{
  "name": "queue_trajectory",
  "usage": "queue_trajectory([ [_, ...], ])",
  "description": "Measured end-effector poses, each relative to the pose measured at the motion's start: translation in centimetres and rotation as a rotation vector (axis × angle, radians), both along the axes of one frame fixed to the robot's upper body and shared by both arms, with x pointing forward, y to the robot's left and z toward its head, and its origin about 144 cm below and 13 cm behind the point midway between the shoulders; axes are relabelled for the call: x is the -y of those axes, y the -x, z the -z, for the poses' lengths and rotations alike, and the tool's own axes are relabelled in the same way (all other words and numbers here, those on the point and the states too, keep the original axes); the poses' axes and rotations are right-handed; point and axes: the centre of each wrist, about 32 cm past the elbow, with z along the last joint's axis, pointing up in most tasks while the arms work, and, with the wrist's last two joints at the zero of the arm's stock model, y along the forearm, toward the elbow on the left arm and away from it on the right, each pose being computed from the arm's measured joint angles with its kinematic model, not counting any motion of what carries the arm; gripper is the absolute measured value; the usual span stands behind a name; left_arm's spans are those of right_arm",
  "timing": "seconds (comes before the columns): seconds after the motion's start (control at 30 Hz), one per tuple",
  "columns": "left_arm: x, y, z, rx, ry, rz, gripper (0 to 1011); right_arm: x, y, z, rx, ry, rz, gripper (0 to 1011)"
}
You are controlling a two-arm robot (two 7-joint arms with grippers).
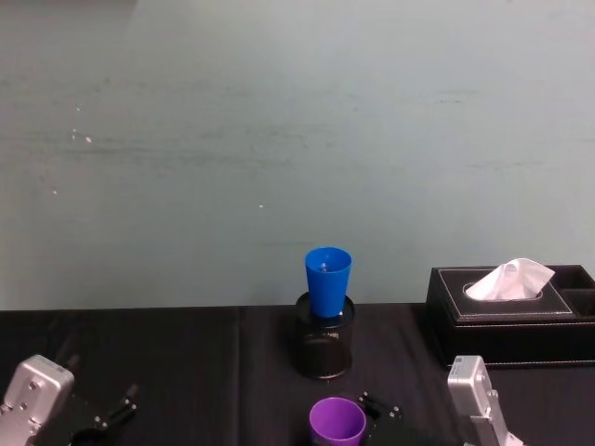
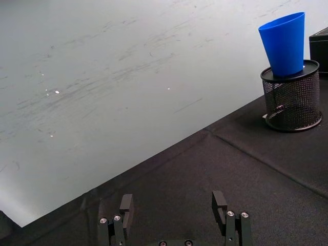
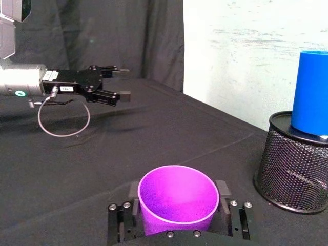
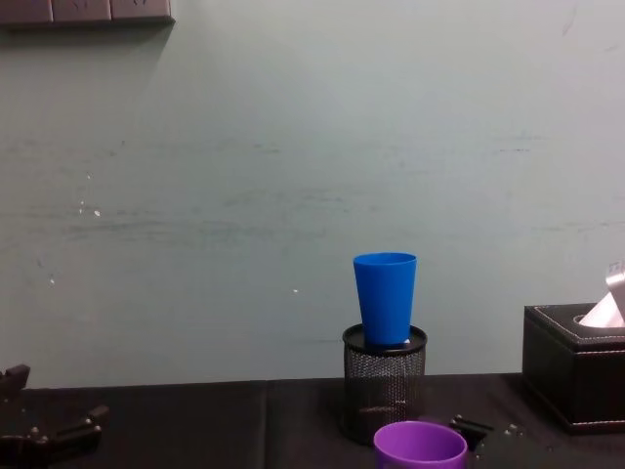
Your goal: Pick up one cup with a gripper and tap it against the other cup.
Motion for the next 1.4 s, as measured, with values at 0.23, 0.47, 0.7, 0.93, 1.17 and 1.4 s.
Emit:
queue_trajectory([
  [0.23,0.0,0.0,0.0,0.0,0.0,0.0,1000,0.0,0.0,0.0,-0.001,0.0,-0.001,799],
  [0.47,0.0,0.0,0.0,0.0,0.0,0.0,1000,0.0,0.0,0.0,-0.001,0.0,0.0,765],
  [0.7,0.0,0.0,0.0,0.0,0.0,0.0,1000,0.0,0.0,0.0,-0.001,0.0,0.0,742],
  [0.93,0.0,0.0,0.0,0.0,0.0,0.0,1000,0.0,0.0,0.0,-0.001,0.0,0.0,739],
  [1.17,0.0,0.0,0.0,0.0,0.0,0.0,1000,-0.1,-0.1,-0.5,0.01,-0.002,-0.013,739],
  [1.4,0.0,0.0,0.0,0.0,0.0,0.0,1000,-0.3,-0.6,-2.9,0.032,0.0,-0.041,739],
])
